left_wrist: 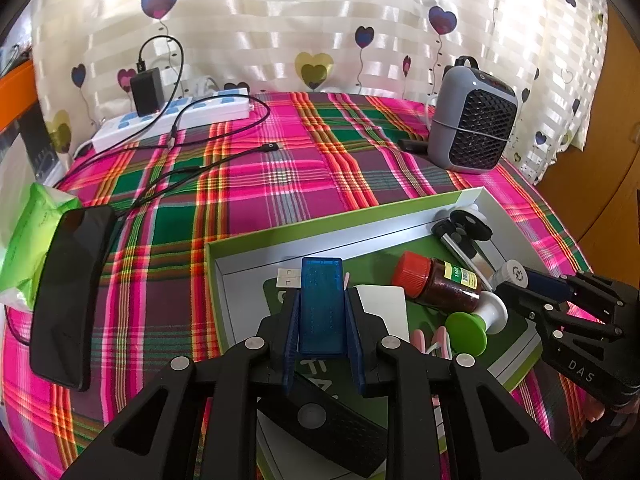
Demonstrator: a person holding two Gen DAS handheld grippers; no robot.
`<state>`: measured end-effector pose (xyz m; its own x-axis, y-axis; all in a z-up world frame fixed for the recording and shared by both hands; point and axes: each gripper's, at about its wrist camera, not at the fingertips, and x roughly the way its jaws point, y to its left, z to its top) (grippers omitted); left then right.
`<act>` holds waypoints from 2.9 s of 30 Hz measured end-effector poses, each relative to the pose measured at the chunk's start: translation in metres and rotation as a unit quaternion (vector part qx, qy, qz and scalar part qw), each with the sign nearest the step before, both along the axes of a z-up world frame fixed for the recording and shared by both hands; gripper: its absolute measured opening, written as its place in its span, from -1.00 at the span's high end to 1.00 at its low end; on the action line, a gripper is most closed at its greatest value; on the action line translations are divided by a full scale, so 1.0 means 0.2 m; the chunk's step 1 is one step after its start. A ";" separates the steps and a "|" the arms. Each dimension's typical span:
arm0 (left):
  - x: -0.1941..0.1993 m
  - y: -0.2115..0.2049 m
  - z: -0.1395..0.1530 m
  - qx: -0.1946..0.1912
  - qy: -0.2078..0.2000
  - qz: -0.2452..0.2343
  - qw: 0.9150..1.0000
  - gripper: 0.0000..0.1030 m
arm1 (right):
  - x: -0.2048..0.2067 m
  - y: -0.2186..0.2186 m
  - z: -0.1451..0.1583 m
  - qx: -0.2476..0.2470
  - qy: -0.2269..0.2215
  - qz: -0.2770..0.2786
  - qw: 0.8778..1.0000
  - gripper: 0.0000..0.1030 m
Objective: Organize rigid objects
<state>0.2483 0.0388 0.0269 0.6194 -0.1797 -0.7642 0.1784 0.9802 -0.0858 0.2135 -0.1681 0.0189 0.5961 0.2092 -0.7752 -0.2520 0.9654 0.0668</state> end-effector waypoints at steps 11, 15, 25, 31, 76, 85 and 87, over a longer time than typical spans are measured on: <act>0.00 0.00 -0.01 0.007 0.003 0.002 1.000 0.57 | 0.00 0.00 0.00 -0.003 0.000 0.000 1.000 0.44; 0.00 -0.01 -0.01 0.010 0.003 0.003 1.000 0.57 | 0.00 0.01 0.00 -0.006 0.000 0.000 1.000 0.44; 0.00 -0.02 -0.01 0.020 0.002 0.004 1.000 0.37 | 0.00 0.01 0.00 -0.008 0.000 0.002 1.000 0.43; -0.02 -0.01 -0.01 0.021 0.004 0.008 1.000 0.36 | -0.01 0.02 0.00 -0.007 -0.003 0.003 1.000 0.24; -0.69 -0.13 -0.08 0.031 0.016 0.045 0.998 0.36 | -0.46 0.10 0.02 -0.013 -0.017 -0.005 1.000 0.16; -0.73 -0.14 -0.11 0.048 0.016 0.064 0.997 0.36 | -0.50 0.10 -0.05 -0.028 -0.002 -0.019 0.999 0.16; -0.73 -0.15 -0.11 0.048 0.015 0.064 0.997 0.35 | -0.50 0.09 -0.06 -0.031 0.003 -0.024 0.999 0.16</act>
